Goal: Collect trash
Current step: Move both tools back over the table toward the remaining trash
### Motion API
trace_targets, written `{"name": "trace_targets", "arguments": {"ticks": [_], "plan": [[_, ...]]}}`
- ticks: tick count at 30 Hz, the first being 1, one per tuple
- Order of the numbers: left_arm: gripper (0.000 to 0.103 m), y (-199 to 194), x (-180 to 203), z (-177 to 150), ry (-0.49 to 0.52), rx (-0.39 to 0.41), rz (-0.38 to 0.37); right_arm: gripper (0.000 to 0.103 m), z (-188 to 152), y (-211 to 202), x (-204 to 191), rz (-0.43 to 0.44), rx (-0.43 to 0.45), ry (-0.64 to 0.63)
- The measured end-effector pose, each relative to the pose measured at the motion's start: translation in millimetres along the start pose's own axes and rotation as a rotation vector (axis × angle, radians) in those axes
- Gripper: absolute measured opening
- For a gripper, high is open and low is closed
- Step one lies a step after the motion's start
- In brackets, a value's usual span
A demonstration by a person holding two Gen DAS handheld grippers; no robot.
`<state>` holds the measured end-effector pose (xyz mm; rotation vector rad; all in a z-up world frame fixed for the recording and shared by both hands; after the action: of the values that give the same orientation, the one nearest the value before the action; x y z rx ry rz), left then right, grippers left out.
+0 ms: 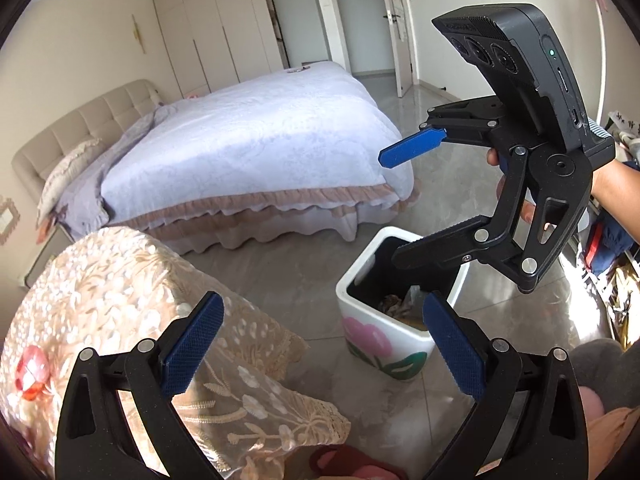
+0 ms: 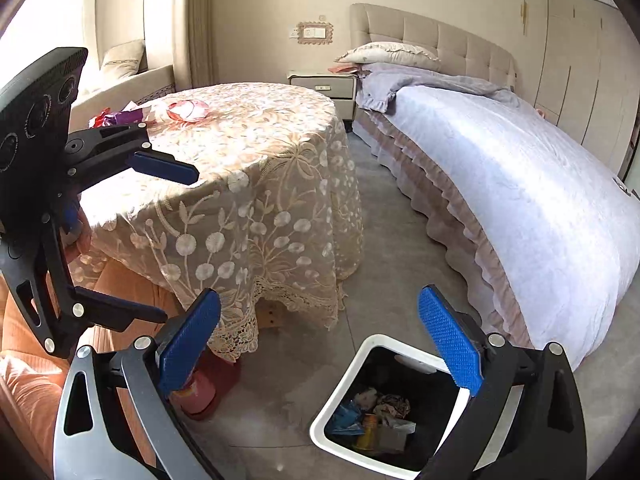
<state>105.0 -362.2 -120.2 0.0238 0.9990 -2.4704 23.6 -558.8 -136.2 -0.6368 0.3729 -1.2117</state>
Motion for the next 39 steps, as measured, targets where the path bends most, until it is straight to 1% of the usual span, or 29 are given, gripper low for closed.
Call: {"name": "trace_targets", "arguments": {"ticks": [2,8,12,14,20,28,31,35,39], "plan": [[0.098,-6.5,-7.5,-3.8,-0.008,0.005,0.036,0.098,10.0,3.4,-10.2,0.018,0.010,-0.023],[0.098,-29.9,-29.1,-19.7,-0.057,0.015,0.092,0.098,40.3,18.1,-39.1,0.072,0.038,-0.082],[0.098,-43.4,-45.5,-31.9,-0.078,-0.006,0.166,0.098,59.2,26.7,-60.6,0.113,0.052,-0.121],[0.098,-49.8,-53.7,-36.9,-0.099,-0.013,0.191,0.098,66.9,31.2,-70.2,0.125,0.055,-0.140],[0.098,-74.6,-82.8,-55.4,-0.150,-0.012,0.264,0.098,93.3,51.4,-99.9,0.174,0.049,-0.195],[0.098,-105.8,-132.1,-86.8,-0.255,-0.018,0.354,0.098,127.5,80.9,-139.0,0.238,0.049,-0.259],[0.098,-115.2,-147.1,-96.9,-0.280,-0.017,0.393,0.098,139.9,89.6,-153.4,0.262,0.051,-0.286],[0.098,-124.5,-161.7,-108.1,-0.296,-0.018,0.476,0.098,154.0,101.2,-169.5,0.287,0.050,-0.323],[0.098,-133.3,-175.5,-115.4,-0.332,-0.012,0.517,0.098,166.1,111.8,-181.5,0.309,0.051,-0.350]]}}
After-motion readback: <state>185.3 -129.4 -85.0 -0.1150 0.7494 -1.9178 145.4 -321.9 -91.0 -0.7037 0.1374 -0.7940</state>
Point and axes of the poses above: each gripper's, at about its wrist camera, not at the fingertips, and y roughly the way its jaws point, x to its right, z to its top, the point moved 2 cm from there along y, roughly the way its jaws point, and after that the axes turned 2 degrees about -y, right-handed, at the moved point
